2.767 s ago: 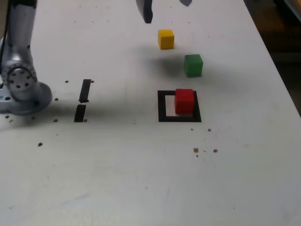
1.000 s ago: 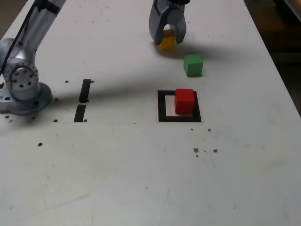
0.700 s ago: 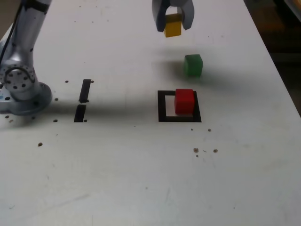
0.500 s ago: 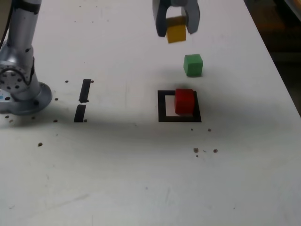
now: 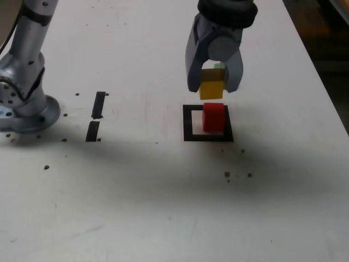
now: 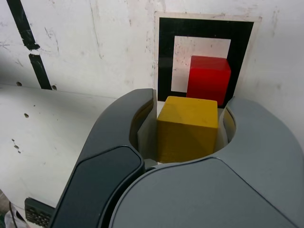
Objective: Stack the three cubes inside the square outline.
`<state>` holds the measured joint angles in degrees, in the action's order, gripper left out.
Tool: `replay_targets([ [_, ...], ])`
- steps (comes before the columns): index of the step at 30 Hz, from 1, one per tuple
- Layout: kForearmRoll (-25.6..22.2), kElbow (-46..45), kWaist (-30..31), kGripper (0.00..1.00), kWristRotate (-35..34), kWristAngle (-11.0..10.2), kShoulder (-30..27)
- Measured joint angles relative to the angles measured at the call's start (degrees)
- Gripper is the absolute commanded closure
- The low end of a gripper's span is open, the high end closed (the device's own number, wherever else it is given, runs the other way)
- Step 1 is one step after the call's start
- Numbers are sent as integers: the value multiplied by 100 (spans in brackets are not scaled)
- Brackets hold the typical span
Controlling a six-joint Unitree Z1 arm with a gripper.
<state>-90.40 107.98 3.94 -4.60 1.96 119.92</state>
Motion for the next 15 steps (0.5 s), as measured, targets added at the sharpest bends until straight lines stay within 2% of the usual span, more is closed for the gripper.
replay_targets([
  [8, 464, -456, -10, 75, -1, 67, 140],
  [15, 602, -514, -10, 75, -1, 65, 181],
])
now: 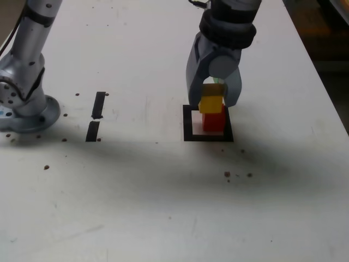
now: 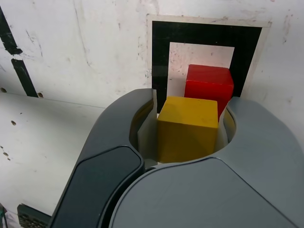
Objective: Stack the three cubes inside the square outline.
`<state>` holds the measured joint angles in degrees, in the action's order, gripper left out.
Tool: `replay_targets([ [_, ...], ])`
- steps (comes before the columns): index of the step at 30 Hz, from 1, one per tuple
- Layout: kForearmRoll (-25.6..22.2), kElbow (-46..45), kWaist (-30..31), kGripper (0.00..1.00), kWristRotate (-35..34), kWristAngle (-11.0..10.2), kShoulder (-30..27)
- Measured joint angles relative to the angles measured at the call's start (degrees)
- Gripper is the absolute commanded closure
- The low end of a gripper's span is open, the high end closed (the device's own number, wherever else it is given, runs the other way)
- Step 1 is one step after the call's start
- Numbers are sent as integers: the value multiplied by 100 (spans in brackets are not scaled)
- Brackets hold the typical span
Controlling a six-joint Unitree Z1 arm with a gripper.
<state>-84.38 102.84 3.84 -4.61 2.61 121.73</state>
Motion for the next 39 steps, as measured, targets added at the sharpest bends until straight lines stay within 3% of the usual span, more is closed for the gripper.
replay_targets([
  [9, 94, 5, 0, 65, 1, -13, 125],
  [26, 95, 159, -23, 16, 153, -124, 231],
  [39, -91, 93, -84, 1, 178, -84, 205],
])
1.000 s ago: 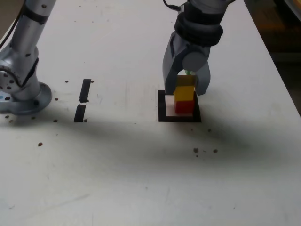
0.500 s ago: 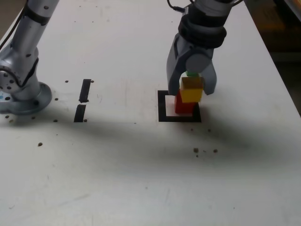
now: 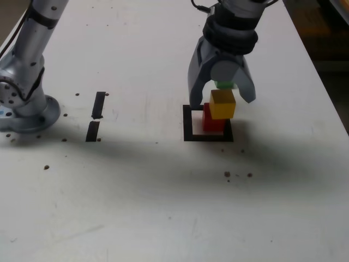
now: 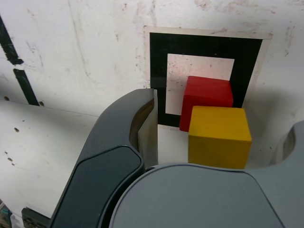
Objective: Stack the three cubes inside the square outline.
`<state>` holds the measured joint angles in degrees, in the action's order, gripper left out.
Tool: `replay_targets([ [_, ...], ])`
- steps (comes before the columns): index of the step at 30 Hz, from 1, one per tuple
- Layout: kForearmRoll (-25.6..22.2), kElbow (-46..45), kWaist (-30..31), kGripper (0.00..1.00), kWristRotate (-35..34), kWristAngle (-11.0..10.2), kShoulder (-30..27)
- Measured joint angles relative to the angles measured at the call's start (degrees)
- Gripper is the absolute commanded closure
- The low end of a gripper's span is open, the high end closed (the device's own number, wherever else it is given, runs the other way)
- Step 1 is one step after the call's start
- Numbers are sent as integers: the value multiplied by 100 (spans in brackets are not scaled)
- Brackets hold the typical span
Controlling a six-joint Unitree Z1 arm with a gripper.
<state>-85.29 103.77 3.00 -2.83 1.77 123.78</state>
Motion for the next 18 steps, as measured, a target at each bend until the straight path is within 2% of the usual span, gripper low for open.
replay_targets([
  [5, -213, 189, -120, 0, 148, -102, -336],
  [9, -284, 305, -543, 1, 432, -137, -558],
  [14, -284, 378, -1193, 1, 874, -288, -523],
  [18, -257, 494, -1628, 3, 1237, -451, -165],
])
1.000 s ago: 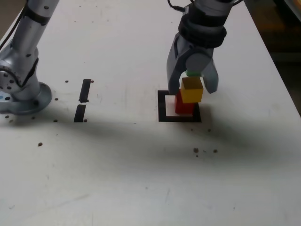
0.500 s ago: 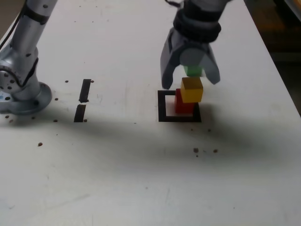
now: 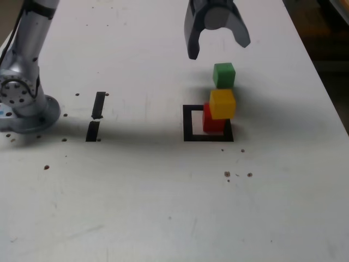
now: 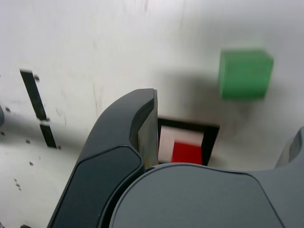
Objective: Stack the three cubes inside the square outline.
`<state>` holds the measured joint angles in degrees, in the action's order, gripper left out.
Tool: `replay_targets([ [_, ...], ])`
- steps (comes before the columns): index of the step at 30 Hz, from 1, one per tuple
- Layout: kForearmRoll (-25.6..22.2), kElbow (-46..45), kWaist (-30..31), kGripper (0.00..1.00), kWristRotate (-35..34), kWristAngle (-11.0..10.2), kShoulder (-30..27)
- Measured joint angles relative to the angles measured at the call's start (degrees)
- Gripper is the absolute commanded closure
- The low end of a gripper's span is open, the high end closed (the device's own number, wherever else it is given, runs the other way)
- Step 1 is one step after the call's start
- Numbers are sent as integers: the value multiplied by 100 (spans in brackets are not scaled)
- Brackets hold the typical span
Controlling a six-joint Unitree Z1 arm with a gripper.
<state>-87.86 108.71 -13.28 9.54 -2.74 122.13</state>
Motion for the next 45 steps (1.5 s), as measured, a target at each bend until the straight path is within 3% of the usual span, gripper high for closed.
replay_targets([
  [8, 122, 356, -152, 13, 282, -149, 935],
  [13, 217, 399, -161, 20, 281, -79, 1021],
  [16, 303, 401, -162, 29, 267, -23, 1063],
  [21, 404, 399, -172, 52, 173, 0, 1120],
  [32, 541, 345, -172, 74, 83, 45, 1154],
  [40, -397, 999, 235, 77, -290, -112, 395],
  [45, -521, 1113, 662, 78, -691, 96, -365],
])
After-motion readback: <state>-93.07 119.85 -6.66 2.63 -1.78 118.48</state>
